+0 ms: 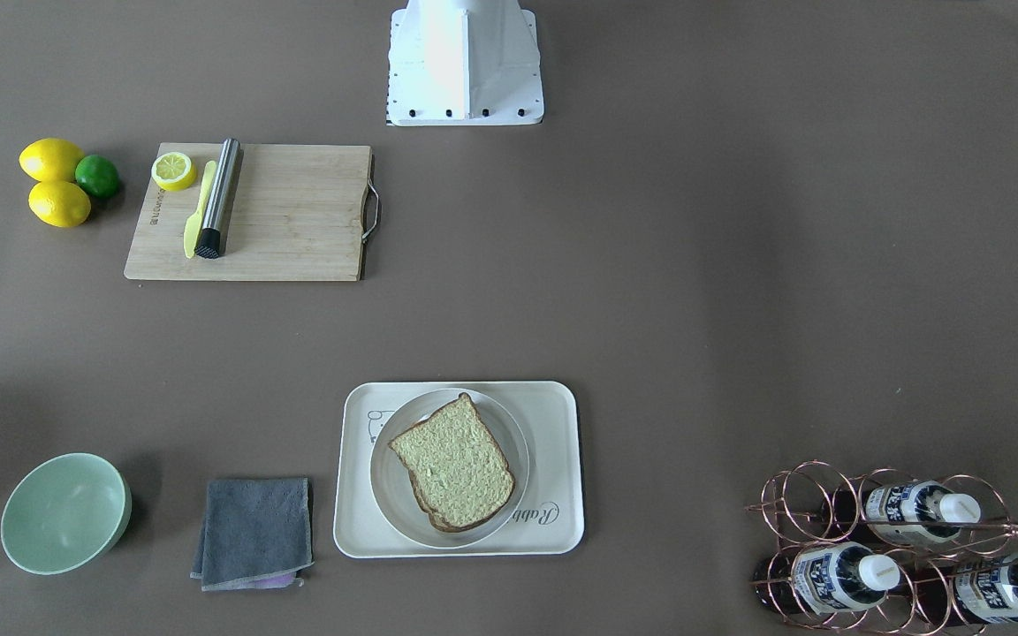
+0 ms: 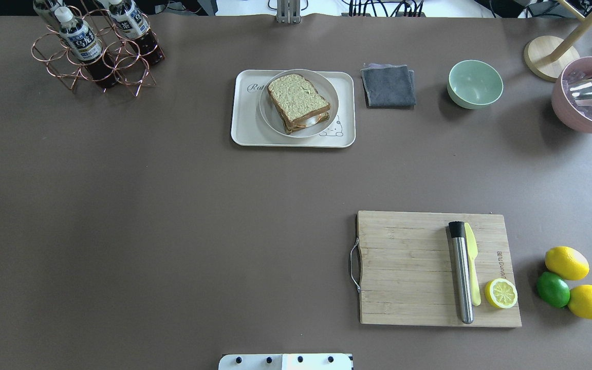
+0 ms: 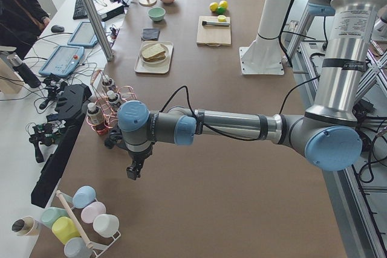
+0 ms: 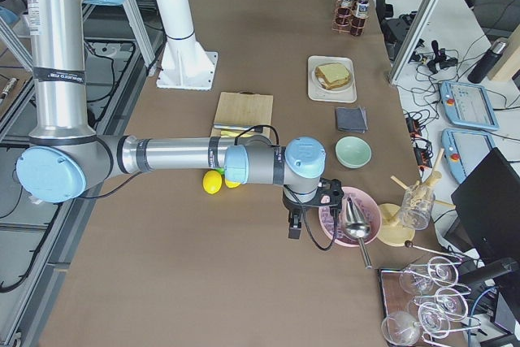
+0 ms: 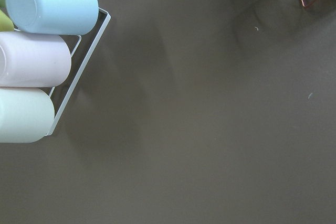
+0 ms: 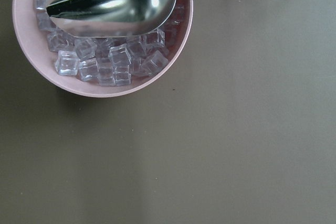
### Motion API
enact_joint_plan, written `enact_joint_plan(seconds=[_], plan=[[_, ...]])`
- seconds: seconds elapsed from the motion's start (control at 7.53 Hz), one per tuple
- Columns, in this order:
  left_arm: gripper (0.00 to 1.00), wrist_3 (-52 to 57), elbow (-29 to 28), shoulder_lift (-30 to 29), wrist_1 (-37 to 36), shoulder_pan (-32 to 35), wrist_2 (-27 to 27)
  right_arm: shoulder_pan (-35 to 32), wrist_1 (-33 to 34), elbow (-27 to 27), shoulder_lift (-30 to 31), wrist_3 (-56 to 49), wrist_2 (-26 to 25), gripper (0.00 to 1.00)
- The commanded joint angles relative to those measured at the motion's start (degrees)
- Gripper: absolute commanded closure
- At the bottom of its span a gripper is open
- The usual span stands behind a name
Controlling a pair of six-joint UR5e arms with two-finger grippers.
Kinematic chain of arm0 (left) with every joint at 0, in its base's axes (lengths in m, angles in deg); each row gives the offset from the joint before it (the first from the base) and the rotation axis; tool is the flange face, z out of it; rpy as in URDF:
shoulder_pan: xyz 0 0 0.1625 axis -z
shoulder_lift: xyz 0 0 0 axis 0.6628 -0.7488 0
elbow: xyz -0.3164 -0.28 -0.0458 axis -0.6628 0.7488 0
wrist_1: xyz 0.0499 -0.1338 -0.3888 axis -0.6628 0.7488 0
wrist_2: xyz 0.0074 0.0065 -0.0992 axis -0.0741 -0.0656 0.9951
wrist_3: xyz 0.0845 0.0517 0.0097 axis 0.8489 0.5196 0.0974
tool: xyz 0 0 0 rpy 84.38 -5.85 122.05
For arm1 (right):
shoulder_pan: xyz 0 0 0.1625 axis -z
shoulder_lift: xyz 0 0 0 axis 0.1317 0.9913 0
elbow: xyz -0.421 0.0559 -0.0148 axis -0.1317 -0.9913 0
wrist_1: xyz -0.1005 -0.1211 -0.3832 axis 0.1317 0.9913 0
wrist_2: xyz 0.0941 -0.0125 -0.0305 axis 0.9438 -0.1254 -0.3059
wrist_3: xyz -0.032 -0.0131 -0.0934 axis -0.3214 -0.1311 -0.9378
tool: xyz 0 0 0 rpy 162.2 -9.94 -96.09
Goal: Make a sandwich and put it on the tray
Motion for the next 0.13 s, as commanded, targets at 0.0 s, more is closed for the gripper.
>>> enact_joint_plan(seconds=[0.0], plan=[[0.02, 0.1, 0.1, 0.1, 0.1, 0.0, -0.1, 0.0, 0.0, 0.2, 0.1, 0.0, 0.0, 0.00]])
